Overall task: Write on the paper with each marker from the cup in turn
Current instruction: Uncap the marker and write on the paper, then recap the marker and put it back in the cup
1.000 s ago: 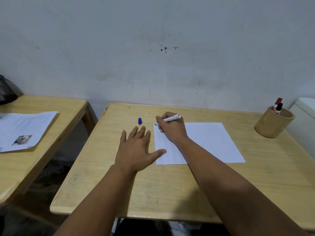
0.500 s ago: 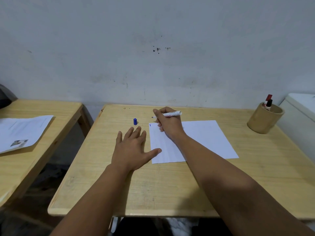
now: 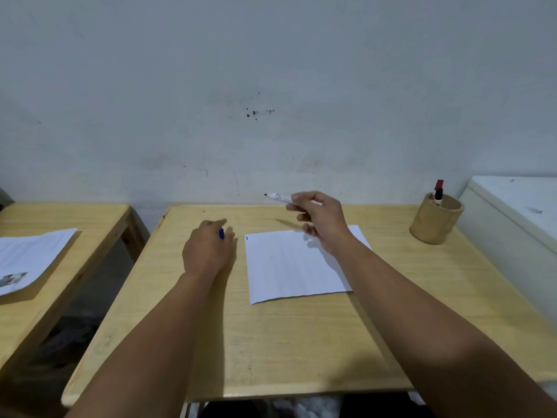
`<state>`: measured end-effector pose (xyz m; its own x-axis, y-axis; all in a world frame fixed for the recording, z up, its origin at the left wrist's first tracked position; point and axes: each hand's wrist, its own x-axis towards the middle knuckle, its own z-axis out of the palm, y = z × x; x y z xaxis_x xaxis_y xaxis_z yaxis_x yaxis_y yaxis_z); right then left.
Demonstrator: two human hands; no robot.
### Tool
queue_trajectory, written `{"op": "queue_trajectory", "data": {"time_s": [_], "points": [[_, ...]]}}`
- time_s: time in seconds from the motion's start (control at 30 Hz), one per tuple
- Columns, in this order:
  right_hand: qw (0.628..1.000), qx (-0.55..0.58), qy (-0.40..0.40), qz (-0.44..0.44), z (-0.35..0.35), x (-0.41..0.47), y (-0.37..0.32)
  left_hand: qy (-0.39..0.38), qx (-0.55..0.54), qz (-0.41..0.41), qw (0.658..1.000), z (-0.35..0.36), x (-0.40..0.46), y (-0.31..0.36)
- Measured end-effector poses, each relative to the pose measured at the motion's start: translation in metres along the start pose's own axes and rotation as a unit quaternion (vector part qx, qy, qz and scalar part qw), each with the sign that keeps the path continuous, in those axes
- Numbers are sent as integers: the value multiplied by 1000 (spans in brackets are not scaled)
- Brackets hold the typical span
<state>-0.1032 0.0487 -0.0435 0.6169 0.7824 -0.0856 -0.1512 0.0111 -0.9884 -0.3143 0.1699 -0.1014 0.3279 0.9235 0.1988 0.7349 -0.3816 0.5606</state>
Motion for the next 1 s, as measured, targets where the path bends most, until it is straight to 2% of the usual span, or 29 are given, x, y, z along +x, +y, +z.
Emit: {"op": "queue_trajectory", "data": {"time_s": [0.1, 0.17, 0.27, 0.37, 0.5, 0.63, 1.0], "points": [[997, -68, -21, 13, -10, -6, 3, 12, -52, -21, 998, 4, 8, 1], [991, -132, -37, -8, -14, -9, 7, 11, -151, -58, 987, 1, 14, 11], [982, -178, -46, -44, -17, -12, 13, -18, -357, -127, 925, -12, 20, 40], [981, -173, -33, -79, -21, -16, 14, -45, -460, -134, 876, -27, 14, 70], [983, -150, -15, -104, -29, -25, 4, -66, -492, -135, 857, -38, 3, 98], [983, -138, 8, -120, -43, -39, -9, -92, -498, -119, 854, -41, -11, 126], [976, -147, 81, -142, -118, -68, -47, -119, -464, -70, 875, -12, -40, 227]]}}
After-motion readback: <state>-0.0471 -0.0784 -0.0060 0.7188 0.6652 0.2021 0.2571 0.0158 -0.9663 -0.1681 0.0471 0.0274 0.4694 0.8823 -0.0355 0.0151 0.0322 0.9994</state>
